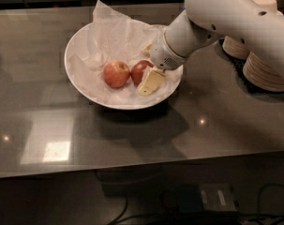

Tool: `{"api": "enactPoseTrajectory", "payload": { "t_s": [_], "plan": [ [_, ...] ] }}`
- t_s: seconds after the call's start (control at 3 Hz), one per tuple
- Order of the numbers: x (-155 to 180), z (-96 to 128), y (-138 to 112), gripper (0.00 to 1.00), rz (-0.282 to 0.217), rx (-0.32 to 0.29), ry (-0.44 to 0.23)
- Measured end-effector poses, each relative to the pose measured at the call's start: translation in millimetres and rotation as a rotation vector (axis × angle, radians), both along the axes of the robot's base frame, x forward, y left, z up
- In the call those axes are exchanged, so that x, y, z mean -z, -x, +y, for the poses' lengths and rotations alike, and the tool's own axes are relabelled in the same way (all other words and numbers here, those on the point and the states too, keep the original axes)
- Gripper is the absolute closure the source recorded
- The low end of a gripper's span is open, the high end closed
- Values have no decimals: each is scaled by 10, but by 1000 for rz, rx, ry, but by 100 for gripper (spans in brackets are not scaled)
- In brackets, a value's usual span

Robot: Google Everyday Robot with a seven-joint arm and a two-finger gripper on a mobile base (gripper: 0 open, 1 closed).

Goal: Pick apple from white bowl

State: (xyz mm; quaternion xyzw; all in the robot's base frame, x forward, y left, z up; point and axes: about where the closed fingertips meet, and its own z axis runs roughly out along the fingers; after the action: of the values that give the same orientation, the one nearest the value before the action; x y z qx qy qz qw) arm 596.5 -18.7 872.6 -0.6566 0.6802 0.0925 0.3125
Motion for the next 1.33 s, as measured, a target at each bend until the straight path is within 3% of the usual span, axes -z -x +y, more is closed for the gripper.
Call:
{"api": "enactPoseTrajectory", "payload": {
  "t_s": [0.67,1.0,1.33],
  "plan": [
    [132,24,-106,31,16,-9,14],
    [187,21,-178,43,24,-11,24],
    [187,22,-178,62,24,-11,24]
  ]
}}
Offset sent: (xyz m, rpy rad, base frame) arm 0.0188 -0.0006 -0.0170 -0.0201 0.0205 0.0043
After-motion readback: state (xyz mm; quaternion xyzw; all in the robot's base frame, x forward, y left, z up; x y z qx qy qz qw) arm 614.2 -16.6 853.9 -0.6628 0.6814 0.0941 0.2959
